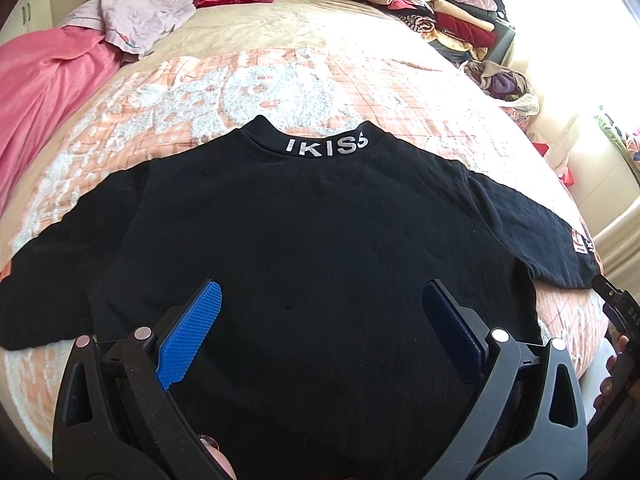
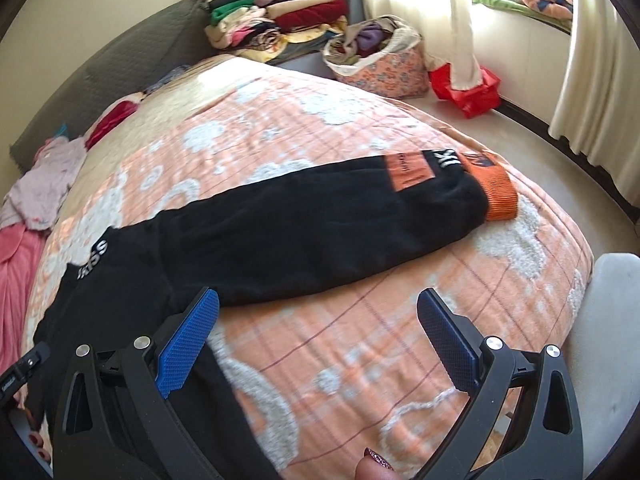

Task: Fold small clothes
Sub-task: 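Move the right gripper to the orange sleeve cuff and grasp it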

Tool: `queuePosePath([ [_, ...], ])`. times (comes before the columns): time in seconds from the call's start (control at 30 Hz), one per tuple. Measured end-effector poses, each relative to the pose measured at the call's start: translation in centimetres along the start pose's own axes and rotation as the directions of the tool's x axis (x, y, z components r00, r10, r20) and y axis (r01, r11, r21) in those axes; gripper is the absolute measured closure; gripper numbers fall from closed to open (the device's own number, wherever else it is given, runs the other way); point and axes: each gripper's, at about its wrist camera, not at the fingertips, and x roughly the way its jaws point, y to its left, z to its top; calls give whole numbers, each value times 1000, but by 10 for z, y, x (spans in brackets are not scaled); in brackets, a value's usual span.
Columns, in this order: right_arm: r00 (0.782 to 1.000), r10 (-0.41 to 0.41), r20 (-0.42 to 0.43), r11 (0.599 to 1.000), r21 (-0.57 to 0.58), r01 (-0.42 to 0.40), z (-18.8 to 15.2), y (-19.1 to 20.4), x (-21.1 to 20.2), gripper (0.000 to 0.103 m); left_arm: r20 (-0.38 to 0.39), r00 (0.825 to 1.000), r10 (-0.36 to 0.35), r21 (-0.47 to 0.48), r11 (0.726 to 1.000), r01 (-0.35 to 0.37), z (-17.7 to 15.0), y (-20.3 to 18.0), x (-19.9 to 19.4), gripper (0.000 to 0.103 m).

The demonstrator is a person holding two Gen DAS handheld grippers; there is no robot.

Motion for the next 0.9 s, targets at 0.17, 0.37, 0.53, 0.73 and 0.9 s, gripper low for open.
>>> queuePosePath([
  [0.17,998,-59,-5,996,65,59,12,-29,19,4,-17,1000,2,12,1000,-2,5,-3,15,8],
  [0.37,996,-78,-52,983,165,85,26,-60,52,4,-36,999,1,19,1000,-1,11,-3,30,8],
  [0.53,995,-55,-87,961,267,76,34,-84,80,4,-46,999,-8,-3,1000,8,17,3,40,8],
  [0.73,999,-31,-24,946,322,37,52,-98,92,4,-60,998,-1,-8,1000,1,22,7,51,8],
  [0.9,1000,9,28,933,361,-19,63,-111,98,5,-63,998,1,-24,1000,-2,25,12,58,8],
])
